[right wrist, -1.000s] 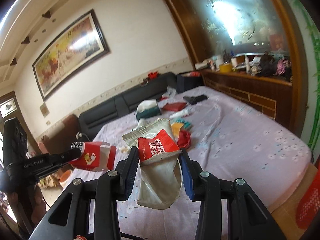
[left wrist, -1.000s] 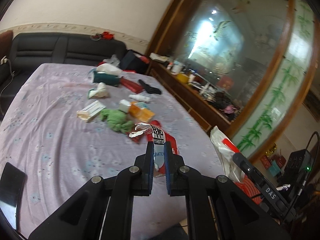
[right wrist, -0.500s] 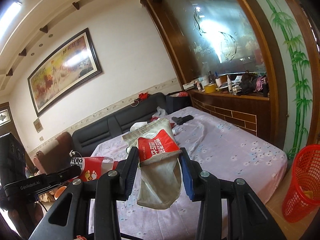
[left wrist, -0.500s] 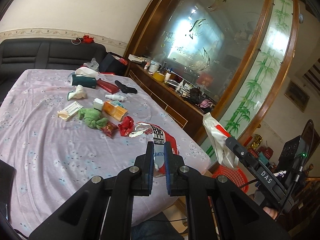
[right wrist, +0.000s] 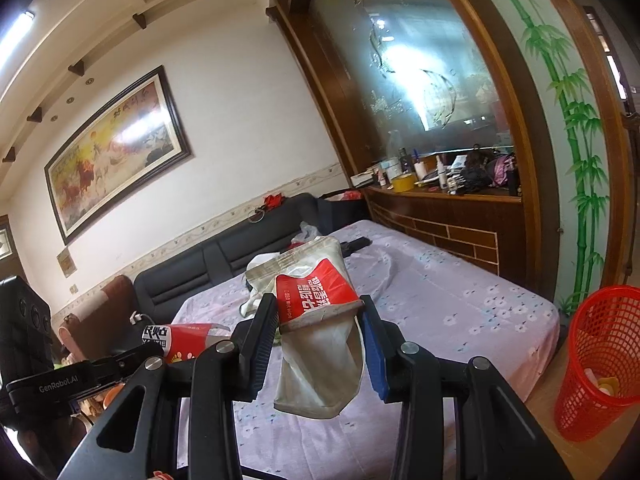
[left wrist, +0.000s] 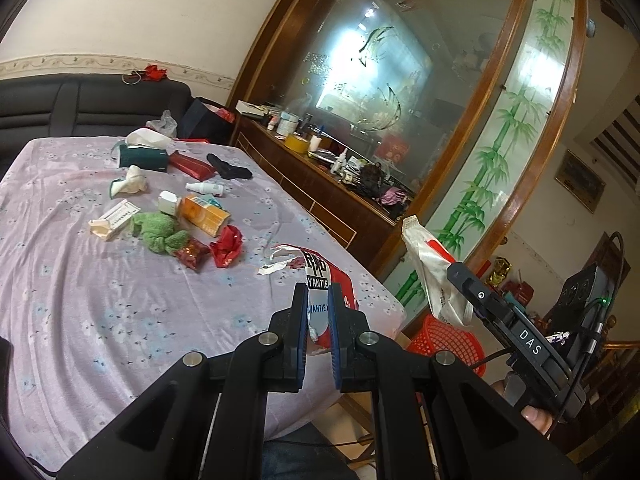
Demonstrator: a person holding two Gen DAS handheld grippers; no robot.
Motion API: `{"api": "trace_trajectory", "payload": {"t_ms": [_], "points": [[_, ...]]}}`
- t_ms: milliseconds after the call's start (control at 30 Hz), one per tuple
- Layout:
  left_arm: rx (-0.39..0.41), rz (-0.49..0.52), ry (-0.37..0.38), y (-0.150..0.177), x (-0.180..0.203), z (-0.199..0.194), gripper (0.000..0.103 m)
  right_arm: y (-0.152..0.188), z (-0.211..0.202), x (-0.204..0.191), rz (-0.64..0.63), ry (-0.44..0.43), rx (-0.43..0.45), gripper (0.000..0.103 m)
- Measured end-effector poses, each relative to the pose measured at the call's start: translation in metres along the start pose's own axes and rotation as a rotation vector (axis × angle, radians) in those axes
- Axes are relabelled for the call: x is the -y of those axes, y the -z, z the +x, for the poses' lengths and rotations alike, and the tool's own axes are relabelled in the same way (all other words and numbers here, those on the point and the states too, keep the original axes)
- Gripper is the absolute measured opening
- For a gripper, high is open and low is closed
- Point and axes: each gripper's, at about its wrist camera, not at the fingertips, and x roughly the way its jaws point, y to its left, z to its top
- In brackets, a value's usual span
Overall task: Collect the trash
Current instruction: 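Carry the snack box and food bag with both tools to the red wastebasket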
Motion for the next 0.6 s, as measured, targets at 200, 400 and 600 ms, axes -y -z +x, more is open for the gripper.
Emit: {"api": "trace_trajectory", "payload": {"t_ms": [200, 400, 600], "points": [[-0.013, 0.012, 0.025, -0.004, 0.009, 0.011, 0.009, -0.005, -0.007, 0.006, 0.006, 0.03, 0.018, 0.043], [-0.02, 0.014, 0.056, -0.012, 0.016, 0.023, 0.009, -0.015, -0.01, 0.011, 0.009, 0.057, 0.032, 0.043], [-0.057, 0.047, 0.103, -0.018, 0.032, 0.049, 0.009, -0.026, -0.019, 0.028, 0.028, 0.101, 0.067, 0.043]]}}
